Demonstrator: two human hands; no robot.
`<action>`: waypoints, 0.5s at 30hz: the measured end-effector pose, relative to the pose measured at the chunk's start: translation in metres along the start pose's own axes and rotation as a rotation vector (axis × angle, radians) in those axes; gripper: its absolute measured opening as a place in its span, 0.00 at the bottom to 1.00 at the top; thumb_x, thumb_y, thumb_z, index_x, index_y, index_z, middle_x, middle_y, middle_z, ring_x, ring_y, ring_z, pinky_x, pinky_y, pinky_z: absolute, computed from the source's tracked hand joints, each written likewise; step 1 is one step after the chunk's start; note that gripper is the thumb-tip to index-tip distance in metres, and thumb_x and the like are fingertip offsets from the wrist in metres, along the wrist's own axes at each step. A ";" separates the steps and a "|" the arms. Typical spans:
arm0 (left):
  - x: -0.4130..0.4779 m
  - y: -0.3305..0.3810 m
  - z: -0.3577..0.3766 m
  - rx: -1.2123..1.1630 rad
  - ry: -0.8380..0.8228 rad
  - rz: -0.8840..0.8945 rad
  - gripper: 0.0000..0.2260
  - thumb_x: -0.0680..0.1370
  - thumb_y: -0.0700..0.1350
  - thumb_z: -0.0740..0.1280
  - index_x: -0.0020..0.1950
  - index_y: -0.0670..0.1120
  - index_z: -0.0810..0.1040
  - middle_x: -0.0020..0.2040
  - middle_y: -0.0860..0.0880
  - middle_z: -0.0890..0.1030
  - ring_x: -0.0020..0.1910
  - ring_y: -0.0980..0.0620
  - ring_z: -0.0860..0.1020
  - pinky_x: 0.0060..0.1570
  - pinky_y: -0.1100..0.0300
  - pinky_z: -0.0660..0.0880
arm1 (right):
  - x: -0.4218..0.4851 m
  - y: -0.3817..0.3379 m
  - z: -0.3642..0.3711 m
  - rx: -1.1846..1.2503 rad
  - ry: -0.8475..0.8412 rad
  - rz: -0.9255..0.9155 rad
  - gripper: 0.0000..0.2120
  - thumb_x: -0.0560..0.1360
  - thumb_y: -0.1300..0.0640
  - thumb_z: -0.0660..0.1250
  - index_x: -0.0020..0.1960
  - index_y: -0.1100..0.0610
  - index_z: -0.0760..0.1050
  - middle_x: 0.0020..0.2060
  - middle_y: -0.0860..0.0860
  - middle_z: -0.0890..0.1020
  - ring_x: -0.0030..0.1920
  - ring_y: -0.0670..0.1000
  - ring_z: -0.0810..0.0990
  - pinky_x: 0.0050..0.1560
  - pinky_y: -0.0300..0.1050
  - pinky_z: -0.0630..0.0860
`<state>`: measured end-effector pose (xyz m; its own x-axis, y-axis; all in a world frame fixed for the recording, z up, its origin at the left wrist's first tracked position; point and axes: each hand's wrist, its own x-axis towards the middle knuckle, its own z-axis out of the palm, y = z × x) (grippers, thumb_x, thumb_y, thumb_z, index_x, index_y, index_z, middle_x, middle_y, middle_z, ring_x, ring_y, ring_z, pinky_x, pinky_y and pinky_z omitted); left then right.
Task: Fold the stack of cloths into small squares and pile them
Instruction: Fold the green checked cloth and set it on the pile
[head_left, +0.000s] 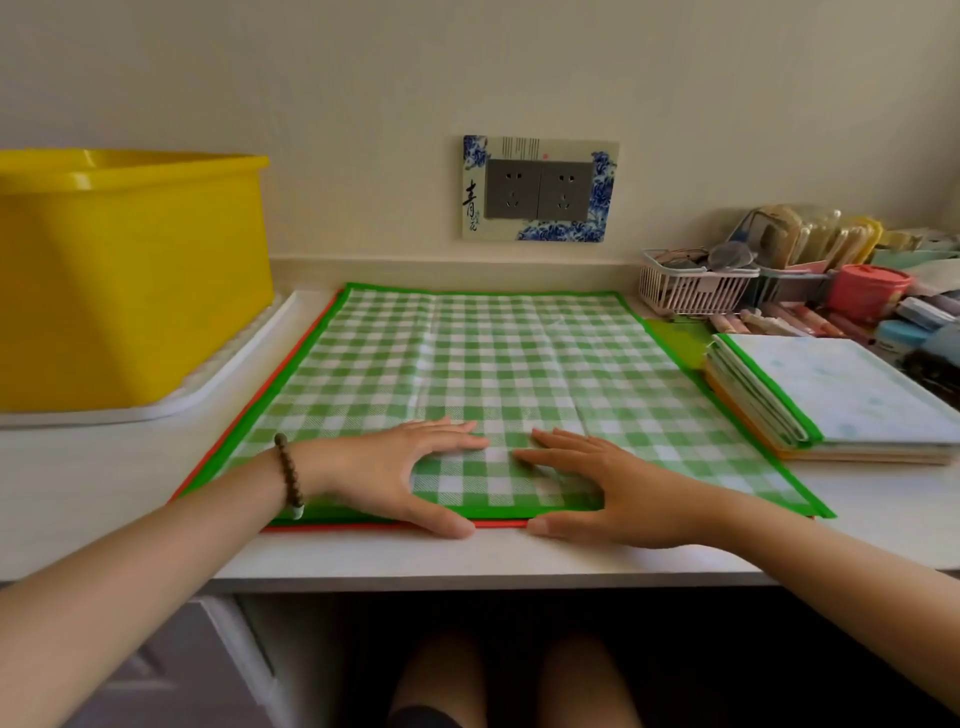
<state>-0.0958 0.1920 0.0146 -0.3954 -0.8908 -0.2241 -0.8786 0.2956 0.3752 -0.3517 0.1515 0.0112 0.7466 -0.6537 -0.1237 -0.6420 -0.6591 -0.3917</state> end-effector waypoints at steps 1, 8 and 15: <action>0.000 0.000 0.000 -0.012 -0.001 0.004 0.40 0.65 0.70 0.68 0.73 0.67 0.53 0.74 0.70 0.47 0.73 0.69 0.43 0.74 0.59 0.46 | 0.000 0.000 -0.001 -0.003 -0.001 -0.002 0.35 0.68 0.31 0.62 0.72 0.33 0.55 0.74 0.35 0.50 0.75 0.39 0.47 0.75 0.46 0.47; 0.001 0.000 -0.020 -0.212 -0.006 0.011 0.20 0.71 0.61 0.69 0.62 0.61 0.75 0.70 0.64 0.66 0.69 0.68 0.63 0.70 0.65 0.58 | 0.008 -0.002 -0.019 0.096 0.000 0.003 0.19 0.71 0.37 0.65 0.60 0.37 0.74 0.68 0.35 0.67 0.68 0.36 0.64 0.66 0.35 0.60; 0.019 0.000 -0.061 -0.239 0.158 0.029 0.03 0.74 0.50 0.70 0.43 0.53 0.83 0.41 0.57 0.84 0.41 0.62 0.80 0.48 0.67 0.74 | 0.039 -0.005 -0.060 -0.018 0.161 -0.050 0.06 0.76 0.52 0.67 0.48 0.52 0.81 0.43 0.43 0.82 0.43 0.39 0.79 0.49 0.33 0.76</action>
<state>-0.0864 0.1541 0.0655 -0.3563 -0.9314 -0.0743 -0.7720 0.2486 0.5850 -0.3301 0.1073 0.0631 0.7408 -0.6703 0.0435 -0.6091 -0.6977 -0.3772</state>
